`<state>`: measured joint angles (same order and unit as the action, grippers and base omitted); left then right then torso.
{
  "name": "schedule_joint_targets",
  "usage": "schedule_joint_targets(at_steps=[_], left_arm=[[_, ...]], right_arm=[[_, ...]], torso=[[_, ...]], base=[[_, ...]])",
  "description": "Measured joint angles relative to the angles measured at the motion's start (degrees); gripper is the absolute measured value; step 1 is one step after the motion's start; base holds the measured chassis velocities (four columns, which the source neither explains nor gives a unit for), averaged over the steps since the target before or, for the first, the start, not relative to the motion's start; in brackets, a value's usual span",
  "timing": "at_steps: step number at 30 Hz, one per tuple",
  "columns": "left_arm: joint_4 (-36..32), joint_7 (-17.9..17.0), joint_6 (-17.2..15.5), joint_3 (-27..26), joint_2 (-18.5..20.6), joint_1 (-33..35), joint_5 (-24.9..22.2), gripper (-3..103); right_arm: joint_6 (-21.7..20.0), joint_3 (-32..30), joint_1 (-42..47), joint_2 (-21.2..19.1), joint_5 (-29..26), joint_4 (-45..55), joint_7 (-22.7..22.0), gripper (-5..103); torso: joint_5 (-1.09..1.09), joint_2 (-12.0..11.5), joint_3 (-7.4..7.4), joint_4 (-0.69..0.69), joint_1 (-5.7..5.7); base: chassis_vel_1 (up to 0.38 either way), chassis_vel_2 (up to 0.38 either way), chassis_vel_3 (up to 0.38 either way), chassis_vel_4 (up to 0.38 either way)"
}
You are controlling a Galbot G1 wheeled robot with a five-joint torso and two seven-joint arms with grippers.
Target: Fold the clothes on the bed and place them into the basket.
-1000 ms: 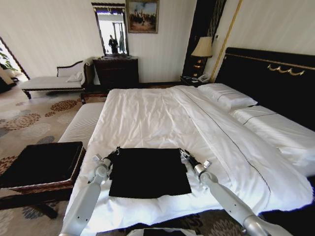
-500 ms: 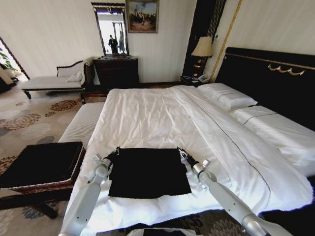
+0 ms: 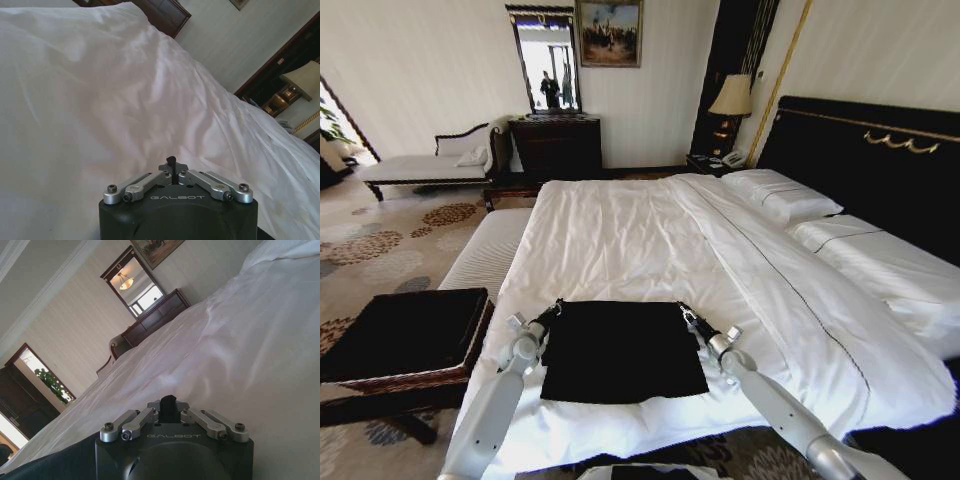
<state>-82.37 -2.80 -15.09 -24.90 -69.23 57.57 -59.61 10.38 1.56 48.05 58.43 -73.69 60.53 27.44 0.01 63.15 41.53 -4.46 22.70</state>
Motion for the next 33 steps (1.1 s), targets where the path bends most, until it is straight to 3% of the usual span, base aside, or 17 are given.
schedule_joint_targets(at_steps=[6,12,16,26,33], left_arm=[[0.7,0.1,0.0,0.1,-0.2,-0.3,0.0,1],[1.1,0.2,0.0,0.2,-0.2,-0.5,0.0,1],[0.9,0.4,0.3,0.3,-0.2,-0.7,-1.1,1],[-5.7,0.7,1.5,-2.2,0.0,1.3,-8.3,1],[-13.3,-0.2,1.4,-4.8,2.0,3.1,-13.9,1]], right_arm=[[0.4,0.2,0.1,0.0,0.7,0.0,2.1,1],[0.8,0.3,0.0,0.0,0.9,-0.1,3.2,0],[2.3,-0.2,-0.2,0.0,0.8,0.0,6.3,0],[5.2,-7.3,3.9,-0.3,-4.5,9.8,7.1,0],[5.8,-13.2,8.6,-2.9,-6.5,20.3,6.9,0]], torso=[[0.00,0.0,0.00,0.00,0.00],[0.00,0.0,0.00,0.00,0.00],[-0.01,0.0,0.00,0.01,0.00],[-0.01,0.0,0.00,0.02,0.00],[-0.01,0.0,0.00,-0.01,0.00]], base=[[0.000,0.000,0.000,0.000],[0.000,0.000,0.000,0.000],[0.000,0.000,0.000,0.000],[0.000,0.000,0.000,0.000],[0.000,0.000,0.000,0.000]])
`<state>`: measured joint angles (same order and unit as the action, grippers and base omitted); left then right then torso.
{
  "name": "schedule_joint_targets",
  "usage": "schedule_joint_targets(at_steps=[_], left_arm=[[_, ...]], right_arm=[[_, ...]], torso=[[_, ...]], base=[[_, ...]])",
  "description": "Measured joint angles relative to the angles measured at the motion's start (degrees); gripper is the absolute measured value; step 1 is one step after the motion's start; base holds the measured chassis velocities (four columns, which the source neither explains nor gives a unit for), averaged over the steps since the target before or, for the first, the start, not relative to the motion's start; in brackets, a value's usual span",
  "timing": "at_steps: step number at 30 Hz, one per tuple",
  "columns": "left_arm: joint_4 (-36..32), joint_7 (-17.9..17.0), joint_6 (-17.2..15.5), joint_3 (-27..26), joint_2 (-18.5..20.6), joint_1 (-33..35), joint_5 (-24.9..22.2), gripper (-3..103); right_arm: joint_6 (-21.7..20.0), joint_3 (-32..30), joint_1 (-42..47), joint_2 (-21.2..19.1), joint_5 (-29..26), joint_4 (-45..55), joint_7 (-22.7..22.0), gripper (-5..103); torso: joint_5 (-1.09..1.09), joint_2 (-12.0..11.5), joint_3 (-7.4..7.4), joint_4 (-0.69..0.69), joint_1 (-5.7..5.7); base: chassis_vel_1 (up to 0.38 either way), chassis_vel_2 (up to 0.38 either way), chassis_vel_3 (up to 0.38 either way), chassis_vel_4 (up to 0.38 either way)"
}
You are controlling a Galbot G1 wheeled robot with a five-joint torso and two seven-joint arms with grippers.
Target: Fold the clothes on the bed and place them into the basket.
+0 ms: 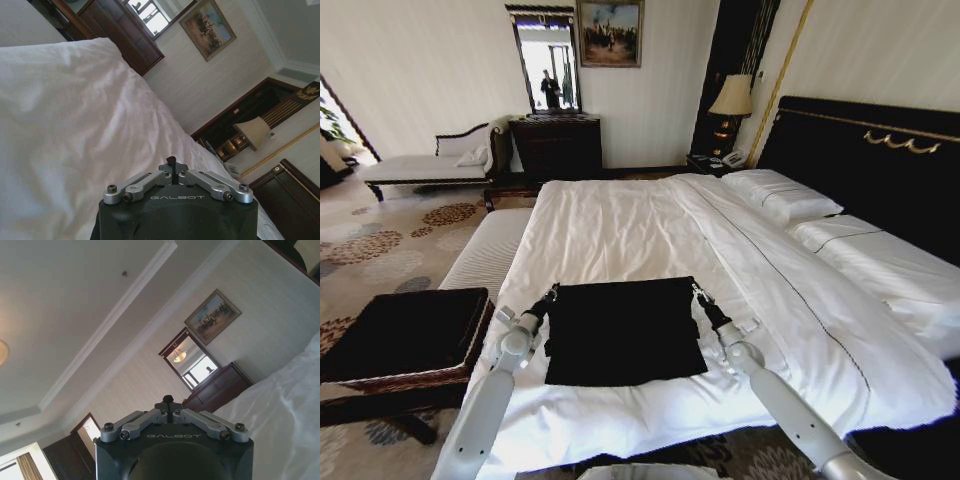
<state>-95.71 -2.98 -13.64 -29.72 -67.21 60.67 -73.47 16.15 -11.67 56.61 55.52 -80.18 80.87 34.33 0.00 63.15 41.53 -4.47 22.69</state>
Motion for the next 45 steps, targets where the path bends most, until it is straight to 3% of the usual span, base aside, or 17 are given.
schedule_joint_targets(at_steps=[13,21,25,27,29,31,32,34,35,38,39,42,44,45], left_arm=[[-20.2,-2.4,-0.6,-7.3,5.3,6.1,-7.9,1],[-29.6,-4.8,-0.9,-12.3,5.3,14.2,-8.0,1],[-39.4,-6.9,-0.9,-16.3,4.0,25.4,-4.0,1],[-42.0,-7.6,-0.9,-17.4,3.7,27.8,-3.2,1],[-46.8,-9.8,-1.2,-20.2,3.4,32.1,-2.9,1],[-48.1,-12.5,-2.1,-23.1,3.4,34.4,-4.2,1],[-48.1,-12.5,-2.1,-23.1,3.4,34.4,-4.2,1],[-48.5,-15.3,-3.6,-24.9,3.8,34.2,-5.9,1],[-47.5,-16.3,-5.9,-21.5,5.0,29.7,-4.1,1],[-37.2,-14.1,-6.8,-14.5,5.4,24.7,2.4,1],[-37.2,-14.1,-6.8,-14.5,5.4,24.7,2.4,1],[-21.1,-12.9,-6.5,-4.6,4.8,15.6,7.5,1],[-10.3,-11.7,-5.3,0.8,3.9,7.8,10.3,1],[-10.3,-11.7,-5.3,0.8,3.9,7.8,10.3,1]], right_arm=[[1.6,-11.9,8.9,-4.9,0.0,19.2,2.7,0],[2.7,-17.1,16.7,-4.9,3.6,25.3,2.1,0],[4.0,-23.5,26.4,-4.0,7.7,32.8,-1.0,0],[4.0,-25.1,28.2,-4.0,7.9,34.9,-1.8,0],[3.4,-29.0,31.6,-4.2,8.0,39.9,-5.4,0],[1.5,-31.9,33.0,-4.9,8.5,44.4,-12.5,0],[1.5,-31.9,33.0,-4.9,8.5,44.4,-12.5,0],[-1.5,-32.5,32.0,-6.0,8.5,47.5,-22.2,0],[-7.2,-26.1,25.2,-8.7,8.5,46.2,-37.4,0],[-8.5,-13.4,16.6,-9.5,13.2,33.5,-39.2,0],[-8.5,-13.4,16.6,-9.5,13.2,33.5,-39.2,0],[-8.5,0.0,6.0,-7.5,15.2,18.3,-39.1,0],[-8.3,6.9,-0.4,-4.8,15.5,7.8,-38.8,0],[-8.3,6.9,-0.4,-4.8,15.5,7.8,-38.8,0]], torso=[[0.01,0.0,-0.01,0.02,0.00],[0.00,0.0,-0.01,0.01,0.00],[0.00,0.0,-0.01,0.01,-0.01],[0.01,0.0,-0.01,0.00,-0.01],[-0.01,0.0,-0.02,0.00,-0.02],[0.00,0.0,-0.02,0.00,-0.03],[0.00,0.0,-0.02,0.00,-0.03],[0.02,0.0,-0.02,0.01,-0.03],[0.02,0.0,-0.01,0.02,-0.01],[-0.04,0.0,0.00,0.01,-0.01],[-0.04,0.0,0.00,0.01,-0.01],[0.07,0.0,0.02,0.05,0.01],[-0.01,0.0,0.03,0.01,0.03],[-0.01,0.0,0.03,0.01,0.03]], base=[[0.000,0.000,0.000,0.000],[0.000,0.000,0.000,0.000],[0.000,0.000,0.000,0.000],[0.000,0.000,0.000,0.000],[0.000,0.000,0.000,0.000],[0.000,0.000,0.000,0.000],[0.000,0.000,0.000,0.000],[0.000,0.000,0.000,0.000],[0.000,0.000,0.000,0.000],[0.000,0.000,0.000,0.000],[0.000,0.000,0.000,0.000],[0.000,0.000,0.000,0.000],[0.000,0.000,0.000,0.000],[0.000,0.000,0.000,0.000]])
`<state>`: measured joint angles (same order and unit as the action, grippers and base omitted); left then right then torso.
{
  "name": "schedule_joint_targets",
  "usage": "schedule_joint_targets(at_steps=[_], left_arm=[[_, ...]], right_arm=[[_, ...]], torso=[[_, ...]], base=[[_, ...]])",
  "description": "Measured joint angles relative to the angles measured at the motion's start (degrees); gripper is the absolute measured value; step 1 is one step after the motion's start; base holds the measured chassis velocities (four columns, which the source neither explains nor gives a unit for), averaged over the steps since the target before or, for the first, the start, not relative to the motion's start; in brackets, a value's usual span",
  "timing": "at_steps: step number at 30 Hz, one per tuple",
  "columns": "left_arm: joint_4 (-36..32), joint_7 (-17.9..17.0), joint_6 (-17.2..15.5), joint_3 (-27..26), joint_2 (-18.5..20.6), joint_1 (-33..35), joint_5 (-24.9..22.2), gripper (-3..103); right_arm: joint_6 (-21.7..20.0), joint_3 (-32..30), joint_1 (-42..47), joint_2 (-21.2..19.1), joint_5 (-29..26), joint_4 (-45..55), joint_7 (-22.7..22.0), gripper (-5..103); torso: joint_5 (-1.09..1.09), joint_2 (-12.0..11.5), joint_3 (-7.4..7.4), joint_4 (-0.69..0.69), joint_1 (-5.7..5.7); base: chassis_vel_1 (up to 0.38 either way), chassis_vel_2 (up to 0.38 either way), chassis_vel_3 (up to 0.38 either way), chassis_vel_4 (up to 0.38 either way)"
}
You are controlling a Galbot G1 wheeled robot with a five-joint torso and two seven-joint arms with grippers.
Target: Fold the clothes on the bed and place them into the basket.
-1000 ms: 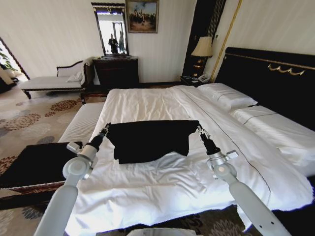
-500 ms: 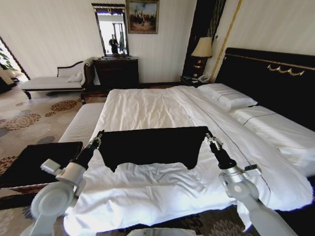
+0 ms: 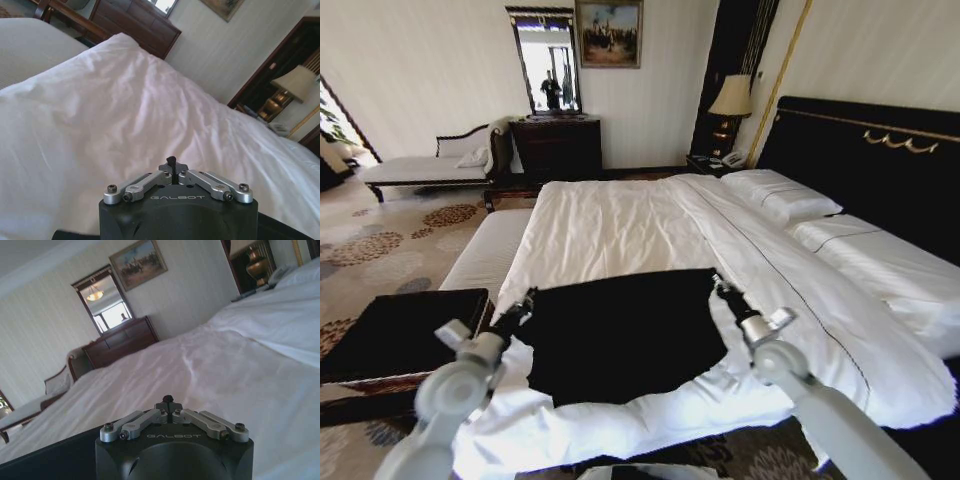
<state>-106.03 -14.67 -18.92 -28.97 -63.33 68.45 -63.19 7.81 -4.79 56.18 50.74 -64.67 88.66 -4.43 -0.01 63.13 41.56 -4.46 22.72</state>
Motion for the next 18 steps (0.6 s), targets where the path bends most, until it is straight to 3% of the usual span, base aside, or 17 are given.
schedule_joint_targets(at_steps=[3,7,15,18], left_arm=[[14.2,2.6,2.2,5.2,-2.0,-8.9,3.1,1],[21.9,4.9,3.7,7.1,-4.1,-14.0,3.8,1],[24.6,8.4,5.4,6.6,-5.7,-15.8,0.2,1],[22.4,10.6,6.1,5.5,-5.9,-13.8,-3.2,1]], right_arm=[[1.1,6.2,-8.1,3.9,0.9,-13.5,1.6,0],[2.2,8.1,-12.9,6.1,1.9,-21.5,3.7,0],[4.6,7.7,-16.5,8.2,0.7,-26.9,8.5,0],[6.3,7.0,-16.0,8.0,-2.3,-24.6,12.9,0]], torso=[[0.03,0.0,0.01,0.00,0.02],[0.01,0.0,-0.01,0.01,0.01],[0.01,0.0,-0.03,0.00,-0.03],[0.02,0.0,-0.03,0.02,-0.02]], base=[[0.000,0.000,0.000,0.000],[0.000,0.000,0.000,0.000],[0.000,0.000,0.000,0.000],[0.000,0.000,0.000,0.000]])
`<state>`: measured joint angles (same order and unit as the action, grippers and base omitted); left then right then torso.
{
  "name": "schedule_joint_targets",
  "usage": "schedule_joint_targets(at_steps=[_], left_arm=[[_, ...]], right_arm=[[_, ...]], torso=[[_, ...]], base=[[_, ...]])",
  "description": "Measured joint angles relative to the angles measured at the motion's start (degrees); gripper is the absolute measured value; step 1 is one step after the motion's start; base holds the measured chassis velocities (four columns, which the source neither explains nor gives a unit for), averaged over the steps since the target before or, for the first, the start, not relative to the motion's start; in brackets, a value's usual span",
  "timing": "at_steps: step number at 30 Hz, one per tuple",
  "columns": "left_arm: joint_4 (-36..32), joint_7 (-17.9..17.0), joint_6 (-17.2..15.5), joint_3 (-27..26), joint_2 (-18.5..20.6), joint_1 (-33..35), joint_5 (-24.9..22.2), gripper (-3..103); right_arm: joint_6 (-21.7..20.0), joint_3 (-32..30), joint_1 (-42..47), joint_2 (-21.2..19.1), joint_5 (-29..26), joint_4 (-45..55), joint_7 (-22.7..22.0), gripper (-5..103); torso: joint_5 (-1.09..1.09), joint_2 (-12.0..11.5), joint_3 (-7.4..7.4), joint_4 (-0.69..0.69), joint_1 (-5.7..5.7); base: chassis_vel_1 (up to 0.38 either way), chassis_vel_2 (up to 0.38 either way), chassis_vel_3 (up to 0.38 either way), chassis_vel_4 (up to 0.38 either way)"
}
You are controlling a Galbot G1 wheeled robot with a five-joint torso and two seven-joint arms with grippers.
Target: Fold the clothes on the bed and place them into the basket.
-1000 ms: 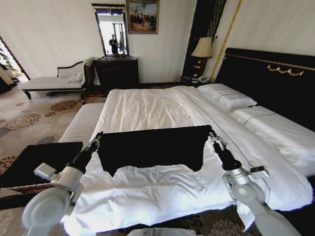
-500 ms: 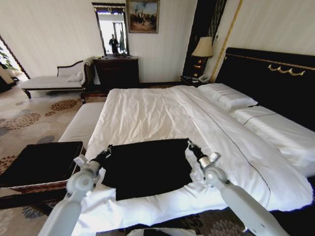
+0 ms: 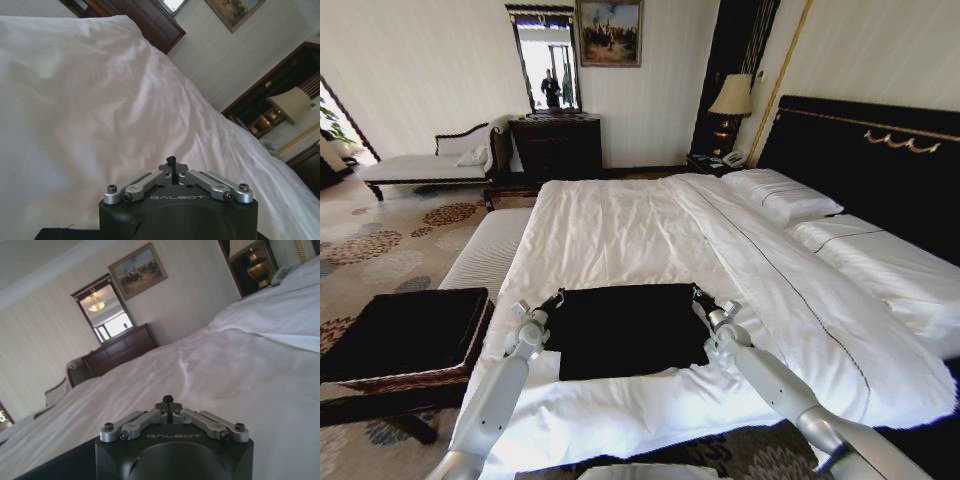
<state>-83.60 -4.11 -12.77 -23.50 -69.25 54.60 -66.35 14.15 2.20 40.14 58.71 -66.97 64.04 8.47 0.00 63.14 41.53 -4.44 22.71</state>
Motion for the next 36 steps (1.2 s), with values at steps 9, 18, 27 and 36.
schedule_joint_targets(at_steps=[9,18,27,36], left_arm=[[-6.4,3.4,1.2,-2.6,0.0,7.2,-3.8,1],[-14.9,4.0,1.2,-4.2,3.7,16.3,-4.6,1],[-23.5,4.7,1.9,-5.8,5.9,29.0,-1.0,1],[-26.2,5.0,2.5,-8.2,5.0,34.8,2.6,1]], right_arm=[[2.2,-3.3,8.5,-3.6,-0.9,6.8,4.9,0],[4.7,-9.9,20.1,-7.8,-0.8,15.9,8.9,0],[7.2,-15.7,31.1,-9.0,2.3,20.4,10.4,0],[8.8,-17.5,38.5,-9.8,6.0,21.7,11.3,0]], torso=[[-0.02,0.0,-0.01,-0.05,-0.02],[-0.01,0.0,-0.02,-0.02,-0.03],[-0.01,0.0,-0.02,-0.01,-0.03],[-0.01,0.0,-0.01,-0.03,-0.02]], base=[[0.000,0.000,0.000,0.000],[0.000,0.000,0.000,0.000],[0.000,0.000,0.000,0.000],[0.000,0.000,0.000,0.000]])
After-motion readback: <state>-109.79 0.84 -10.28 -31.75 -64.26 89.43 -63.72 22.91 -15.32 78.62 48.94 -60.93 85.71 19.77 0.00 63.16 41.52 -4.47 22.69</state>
